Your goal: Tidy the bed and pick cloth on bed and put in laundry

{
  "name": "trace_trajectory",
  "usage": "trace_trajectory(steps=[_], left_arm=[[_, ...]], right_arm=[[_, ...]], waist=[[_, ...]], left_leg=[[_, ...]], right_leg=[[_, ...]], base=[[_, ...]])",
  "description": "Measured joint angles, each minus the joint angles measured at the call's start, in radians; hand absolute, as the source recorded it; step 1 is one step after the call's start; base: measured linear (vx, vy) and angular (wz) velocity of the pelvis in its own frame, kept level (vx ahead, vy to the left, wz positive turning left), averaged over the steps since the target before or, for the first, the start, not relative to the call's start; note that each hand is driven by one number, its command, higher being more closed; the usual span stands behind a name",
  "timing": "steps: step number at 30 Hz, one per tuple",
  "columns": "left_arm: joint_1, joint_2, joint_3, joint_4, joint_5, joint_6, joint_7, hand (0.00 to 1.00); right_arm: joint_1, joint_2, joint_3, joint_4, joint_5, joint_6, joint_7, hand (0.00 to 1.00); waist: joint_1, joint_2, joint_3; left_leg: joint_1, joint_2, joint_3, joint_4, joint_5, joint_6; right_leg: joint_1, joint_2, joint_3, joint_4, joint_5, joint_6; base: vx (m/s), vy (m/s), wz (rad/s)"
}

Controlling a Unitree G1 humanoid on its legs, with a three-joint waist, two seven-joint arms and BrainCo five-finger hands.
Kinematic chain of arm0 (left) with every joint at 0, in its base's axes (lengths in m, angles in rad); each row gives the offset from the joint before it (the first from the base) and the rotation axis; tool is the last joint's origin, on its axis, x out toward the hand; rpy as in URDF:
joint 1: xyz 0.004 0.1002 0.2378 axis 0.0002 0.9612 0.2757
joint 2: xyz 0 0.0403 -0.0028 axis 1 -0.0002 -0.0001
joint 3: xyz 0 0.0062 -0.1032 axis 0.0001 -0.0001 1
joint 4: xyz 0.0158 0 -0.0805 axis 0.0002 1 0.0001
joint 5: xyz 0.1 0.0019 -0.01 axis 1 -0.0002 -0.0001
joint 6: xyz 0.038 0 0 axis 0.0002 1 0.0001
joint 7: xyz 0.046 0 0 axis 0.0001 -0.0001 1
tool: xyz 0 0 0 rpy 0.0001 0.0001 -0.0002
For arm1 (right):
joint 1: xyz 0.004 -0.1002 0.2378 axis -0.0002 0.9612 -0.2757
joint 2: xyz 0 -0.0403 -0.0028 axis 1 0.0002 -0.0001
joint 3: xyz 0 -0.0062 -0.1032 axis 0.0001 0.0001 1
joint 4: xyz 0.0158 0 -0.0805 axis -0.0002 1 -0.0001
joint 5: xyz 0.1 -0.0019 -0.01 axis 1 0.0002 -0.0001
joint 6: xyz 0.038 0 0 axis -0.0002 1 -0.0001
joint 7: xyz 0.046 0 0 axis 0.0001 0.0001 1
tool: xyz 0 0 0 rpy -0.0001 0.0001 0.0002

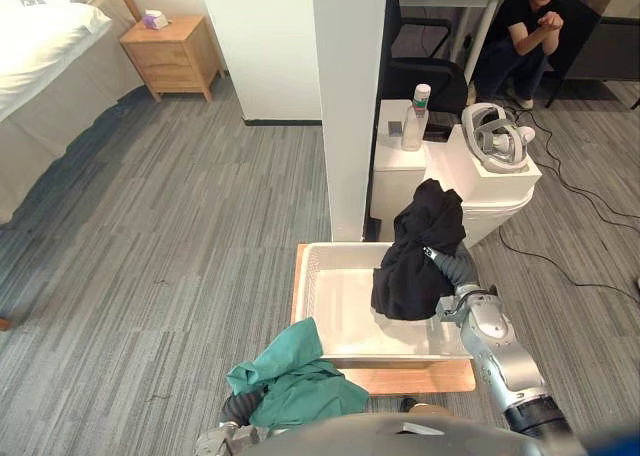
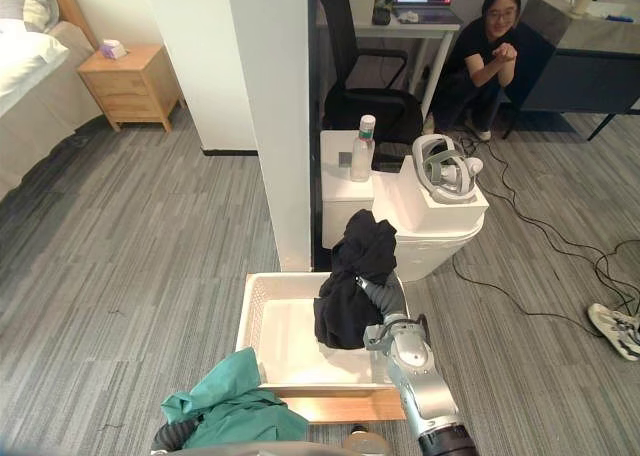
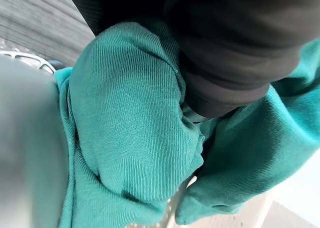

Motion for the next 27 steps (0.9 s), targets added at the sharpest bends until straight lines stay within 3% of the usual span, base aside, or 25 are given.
trace_trajectory(steps=[5,6,17,21,23,27], left_arm=[[-0.003,-0.036,0.059,0.038,-0.019,0.007,0.039,1.00],[-0.007,-0.044,0.071,0.047,-0.019,0.008,0.054,1.00],[-0.044,-0.033,0.135,0.035,-0.089,-0.008,0.120,1.00],[-0.072,0.082,0.202,-0.055,-0.129,-0.008,0.142,1.00],[-0.114,0.195,0.317,-0.133,-0.181,-0.008,0.145,1.00],[-0.193,0.347,0.460,-0.220,-0.247,-0.009,0.133,1.00]], right_arm=[[0.049,0.061,0.091,0.149,-0.065,-0.020,0.002,1.00],[0.056,0.067,0.111,0.195,-0.091,-0.024,0.003,0.00],[-0.013,0.055,0.200,0.360,-0.234,-0.047,-0.031,0.00],[-0.012,0.023,0.234,0.365,-0.264,-0.047,-0.050,0.00],[-0.003,0.012,0.241,0.366,-0.264,-0.047,-0.066,0.00],[0.004,-0.021,0.242,0.366,-0.263,-0.047,-0.095,0.00]], waist=[[0.005,0.022,-0.014],[0.007,0.028,-0.018],[0.035,0.030,-0.023],[0.059,0.022,-0.033],[0.065,0.013,-0.049],[0.069,-0.001,-0.066]], left_leg=[[-0.001,0.004,0.004,0.000,0.013,-0.010],[-0.001,0.005,0.004,0.003,0.014,-0.015],[0.006,0.014,-0.013,0.005,0.025,-0.058],[0.003,0.025,-0.020,0.013,0.025,-0.058],[-0.016,0.029,-0.035,0.018,0.028,-0.053],[-0.007,0.029,-0.035,0.017,0.030,-0.051]], right_leg=[[0.000,0.000,-0.013,-0.001,-0.001,-0.002],[0.001,0.000,-0.018,-0.001,-0.001,-0.002],[0.039,0.001,-0.086,-0.022,-0.001,-0.002],[0.051,0.011,-0.097,-0.035,-0.001,-0.002],[0.051,0.019,-0.101,-0.055,0.003,-0.010],[0.070,0.023,-0.099,-0.080,0.021,-0.017]], base=[[0.04,-0.004,0.03],[0.08,0.004,0.03],[0.02,-0.022,0.12],[-0.04,-0.054,0.07],[-0.05,-0.070,0.11],[-0.04,-0.033,0.01]])
